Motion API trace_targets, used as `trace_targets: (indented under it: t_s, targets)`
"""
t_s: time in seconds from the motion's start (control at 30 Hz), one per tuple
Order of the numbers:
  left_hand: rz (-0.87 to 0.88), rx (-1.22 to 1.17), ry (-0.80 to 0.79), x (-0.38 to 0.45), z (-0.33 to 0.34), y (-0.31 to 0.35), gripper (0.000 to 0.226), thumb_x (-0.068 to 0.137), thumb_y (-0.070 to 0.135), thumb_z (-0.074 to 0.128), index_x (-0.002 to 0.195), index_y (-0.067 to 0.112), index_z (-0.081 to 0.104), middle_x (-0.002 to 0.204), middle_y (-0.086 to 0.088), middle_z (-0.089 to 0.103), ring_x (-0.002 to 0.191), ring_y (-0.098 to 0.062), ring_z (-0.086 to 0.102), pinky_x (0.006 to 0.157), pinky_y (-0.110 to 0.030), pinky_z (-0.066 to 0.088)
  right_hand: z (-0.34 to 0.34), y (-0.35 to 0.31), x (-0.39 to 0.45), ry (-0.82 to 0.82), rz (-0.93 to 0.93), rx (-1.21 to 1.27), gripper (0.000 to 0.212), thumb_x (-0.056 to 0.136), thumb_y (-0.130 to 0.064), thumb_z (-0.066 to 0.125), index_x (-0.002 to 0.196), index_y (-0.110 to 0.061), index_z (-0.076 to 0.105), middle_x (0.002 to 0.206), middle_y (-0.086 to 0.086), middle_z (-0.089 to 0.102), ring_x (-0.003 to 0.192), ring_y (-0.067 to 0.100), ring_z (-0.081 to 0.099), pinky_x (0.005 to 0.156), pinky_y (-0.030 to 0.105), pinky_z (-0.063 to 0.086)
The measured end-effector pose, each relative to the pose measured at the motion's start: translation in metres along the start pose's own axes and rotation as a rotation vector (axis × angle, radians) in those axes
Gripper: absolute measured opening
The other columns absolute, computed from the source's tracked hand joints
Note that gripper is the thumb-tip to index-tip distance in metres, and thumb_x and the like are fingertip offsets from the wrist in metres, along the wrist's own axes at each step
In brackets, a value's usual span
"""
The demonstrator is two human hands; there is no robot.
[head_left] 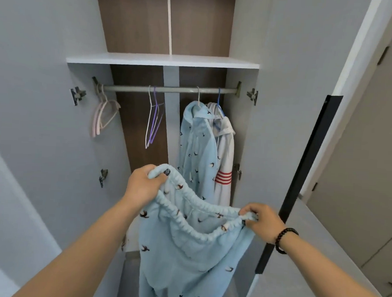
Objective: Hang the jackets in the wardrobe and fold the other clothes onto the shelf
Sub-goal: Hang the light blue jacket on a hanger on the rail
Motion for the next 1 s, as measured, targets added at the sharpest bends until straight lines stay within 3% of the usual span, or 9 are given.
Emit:
trace_targets:
  t_s: [0.23,0.3,0.4,0.57,0.73,0.87,0.97,1.0]
  targets:
    - [-0.007,-0.060,0.118,0.088,0.006,0.007,0.015,0.089,0.017,0.058,0.087,0.003,0.064,0.082,-0.010,0.063,0.072,-0.018,0.054,0.067,-0.032,0.045,0.014,-0.001,0.103,-0.047,-0.047,0.103,0.025,0.084,0.003,0.057,0.092,-0.020,0.064,0.100,0.003,0.065,0.092,0.018,0.060,0.073,0.016,0.048]
    - [-0.029,-0.074,0.151,0.111,0.008,0.003,0.012,0.089,0.014,0.056,0.086,0.005,0.064,0.078,-0.004,0.061,0.070,-0.015,0.053,0.065,-0.026,0.043,0.016,-0.004,0.135,-0.074,-0.072,0.108,0.028,0.083,0.001,0.059,0.090,-0.025,0.063,0.101,0.000,0.064,0.092,0.014,0.060,0.071,0.011,0.046]
    - [-0.055,-0.104,0.189,0.140,0.008,-0.007,0.011,0.089,0.009,0.056,0.083,0.007,0.064,0.072,0.005,0.059,0.066,-0.008,0.052,0.057,-0.015,0.041,0.028,-0.011,0.180,-0.149,-0.089,0.120,0.028,0.082,0.001,0.061,0.087,-0.027,0.063,0.098,0.000,0.063,0.080,0.010,0.059,0.066,0.015,0.048]
    - [-0.119,-0.180,0.269,0.175,-0.008,-0.033,0.011,0.089,0.013,0.058,0.081,0.013,0.064,0.055,0.015,0.063,0.053,0.003,0.054,0.059,-0.022,0.042,0.055,-0.035,0.247,-0.291,-0.116,0.106,0.021,0.085,-0.006,0.063,0.093,-0.024,0.065,0.100,-0.001,0.062,0.081,0.012,0.060,0.064,0.019,0.050]
    - [-0.161,-0.251,0.298,0.210,-0.020,-0.055,0.016,0.091,0.017,0.056,0.080,0.016,0.066,0.066,0.006,0.068,0.065,-0.009,0.062,0.064,-0.026,0.049,0.083,-0.074,0.305,-0.406,-0.168,0.030,0.015,0.088,-0.016,0.064,0.099,-0.025,0.066,0.109,-0.007,0.059,0.103,0.008,0.055,0.081,0.015,0.043]
    - [-0.190,-0.273,0.277,0.250,-0.022,-0.074,0.011,0.092,0.021,0.059,0.089,0.018,0.069,0.090,-0.006,0.072,0.083,-0.022,0.065,0.080,-0.038,0.053,0.095,-0.116,0.350,-0.450,-0.181,0.011,0.022,0.089,-0.002,0.055,0.095,-0.017,0.069,0.094,-0.004,0.064,0.087,0.011,0.060,0.069,0.014,0.047]
    - [-0.193,-0.271,0.241,0.283,-0.017,-0.091,0.012,0.093,0.020,0.059,0.086,0.021,0.068,0.085,-0.004,0.069,0.081,-0.020,0.063,0.074,-0.034,0.051,0.092,-0.159,0.391,-0.380,-0.222,0.039,0.022,0.090,0.001,0.053,0.093,-0.010,0.072,0.098,0.003,0.068,0.090,0.014,0.061,0.080,0.022,0.051]
    - [-0.195,-0.259,0.216,0.294,-0.014,-0.095,0.013,0.093,0.019,0.059,0.084,0.021,0.067,0.083,-0.003,0.068,0.079,-0.020,0.062,0.072,-0.033,0.050,0.090,-0.173,0.406,-0.354,-0.217,0.073,0.020,0.090,-0.001,0.055,0.090,-0.011,0.072,0.099,0.005,0.069,0.087,0.014,0.063,0.076,0.021,0.053]
Point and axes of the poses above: each hand's wrist, its own x-axis towards the middle knuckle, its own z-axis out of the palm, y = z × x, the point moved 10 cm from there along x, towards the middle knuckle
